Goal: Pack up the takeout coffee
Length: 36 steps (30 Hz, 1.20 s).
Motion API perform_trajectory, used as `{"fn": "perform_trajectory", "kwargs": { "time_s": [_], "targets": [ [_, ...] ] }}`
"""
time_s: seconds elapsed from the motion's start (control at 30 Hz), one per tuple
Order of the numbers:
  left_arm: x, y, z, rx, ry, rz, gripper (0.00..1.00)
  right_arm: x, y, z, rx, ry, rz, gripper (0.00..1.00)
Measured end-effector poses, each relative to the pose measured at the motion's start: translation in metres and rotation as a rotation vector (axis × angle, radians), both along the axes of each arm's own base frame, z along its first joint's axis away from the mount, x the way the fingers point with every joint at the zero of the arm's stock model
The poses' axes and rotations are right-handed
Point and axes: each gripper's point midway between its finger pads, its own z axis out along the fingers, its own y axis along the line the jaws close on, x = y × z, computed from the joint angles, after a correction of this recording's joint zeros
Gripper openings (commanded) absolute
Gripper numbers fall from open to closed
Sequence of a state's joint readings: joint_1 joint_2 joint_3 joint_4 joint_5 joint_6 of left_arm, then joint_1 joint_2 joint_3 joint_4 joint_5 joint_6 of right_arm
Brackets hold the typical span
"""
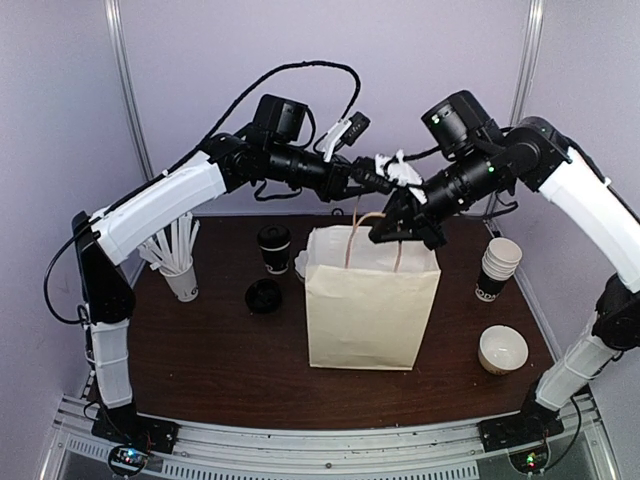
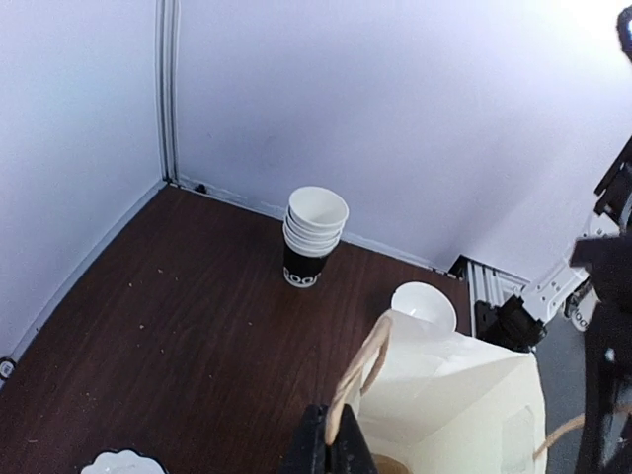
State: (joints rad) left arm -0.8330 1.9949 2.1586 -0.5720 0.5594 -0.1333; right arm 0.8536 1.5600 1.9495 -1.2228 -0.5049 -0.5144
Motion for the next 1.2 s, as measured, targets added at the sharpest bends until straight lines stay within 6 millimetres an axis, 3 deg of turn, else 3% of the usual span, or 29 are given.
{"fn": "perform_trajectory", "kwargs": {
  "time_s": [0.07, 0.13, 0.23, 0.27, 0.3, 0.33, 0.4, 0.47, 0.53, 0.57, 0.63, 0.7, 0.73, 0.77, 0.8, 0.83, 0.9, 1.0, 1.1, 1.13, 1.2],
  "targets": [
    [0.017, -0.003, 0.020, -0.059, 0.005, 0.002, 0.00, 0.031, -0.013, 0.029, 0.062, -0.065, -0.094, 0.00],
    [0.021, -0.003, 0.036, -0.102, 0.015, -0.008, 0.00, 0.043, -0.024, 0.065, 0.143, -0.114, -0.104, 0.00],
    [0.002, -0.004, 0.044, -0.097, -0.002, -0.005, 0.00, 0.009, -0.026, 0.102, 0.227, -0.165, 0.011, 0.00],
    [-0.004, -0.004, 0.046, -0.087, -0.018, 0.011, 0.00, 0.004, -0.028, 0.108, 0.241, -0.185, 0.015, 0.00],
    [-0.009, -0.005, 0.052, -0.090, -0.040, 0.028, 0.00, 0.012, -0.033, 0.114, 0.255, -0.216, -0.022, 0.00],
    [-0.011, -0.006, 0.063, -0.104, -0.051, 0.032, 0.00, 0.025, -0.039, 0.116, 0.259, -0.232, -0.063, 0.00],
    [0.005, -0.001, 0.089, -0.160, -0.062, 0.050, 0.00, 0.040, -0.054, 0.121, 0.249, -0.230, -0.089, 0.00],
    [0.024, 0.010, 0.105, -0.197, -0.081, 0.075, 0.00, 0.036, -0.039, 0.116, 0.248, -0.220, -0.008, 0.00],
    [0.033, 0.019, 0.100, -0.170, -0.092, 0.114, 0.00, 0.026, -0.028, 0.091, 0.198, -0.170, 0.026, 0.00],
    [0.032, 0.019, 0.092, -0.149, -0.103, 0.147, 0.00, 0.033, -0.027, 0.082, 0.186, -0.146, 0.000, 0.00],
    [0.031, 0.018, 0.077, -0.112, -0.078, 0.174, 0.00, 0.070, -0.044, 0.082, 0.208, -0.088, -0.077, 0.00],
    [0.036, 0.011, 0.083, -0.135, -0.052, 0.150, 0.00, 0.091, -0.049, 0.088, 0.239, -0.093, -0.080, 0.00],
    [0.043, 0.009, 0.088, -0.156, -0.066, 0.150, 0.00, 0.086, -0.043, 0.078, 0.217, -0.093, -0.057, 0.00],
    [0.049, 0.010, 0.079, -0.133, -0.069, 0.163, 0.00, 0.062, -0.031, 0.065, 0.177, -0.068, -0.008, 0.00],
    [0.056, 0.008, 0.048, -0.065, -0.054, 0.186, 0.00, 0.041, -0.023, 0.058, 0.152, -0.057, 0.030, 0.00],
    [0.039, 0.010, 0.055, -0.057, -0.061, 0.172, 0.00, 0.028, -0.015, 0.059, 0.150, -0.065, 0.055, 0.00],
    [0.015, 0.001, 0.040, -0.012, -0.061, 0.157, 0.00, 0.035, -0.026, 0.074, 0.193, -0.086, 0.016, 0.00],
    [-0.003, -0.014, 0.061, -0.062, -0.075, 0.117, 0.00, 0.059, -0.055, 0.103, 0.247, -0.141, -0.039, 0.00],
    [0.017, 0.005, 0.089, -0.130, -0.089, 0.134, 0.00, 0.021, -0.034, 0.107, 0.265, -0.156, 0.076, 0.00],
    [0.026, 0.014, 0.091, -0.133, -0.096, 0.162, 0.00, 0.004, -0.031, 0.102, 0.255, -0.137, 0.113, 0.00],
    [0.035, 0.022, 0.087, -0.130, -0.090, 0.197, 0.00, -0.004, -0.032, 0.101, 0.248, -0.138, 0.131, 0.00]
  ]
}}
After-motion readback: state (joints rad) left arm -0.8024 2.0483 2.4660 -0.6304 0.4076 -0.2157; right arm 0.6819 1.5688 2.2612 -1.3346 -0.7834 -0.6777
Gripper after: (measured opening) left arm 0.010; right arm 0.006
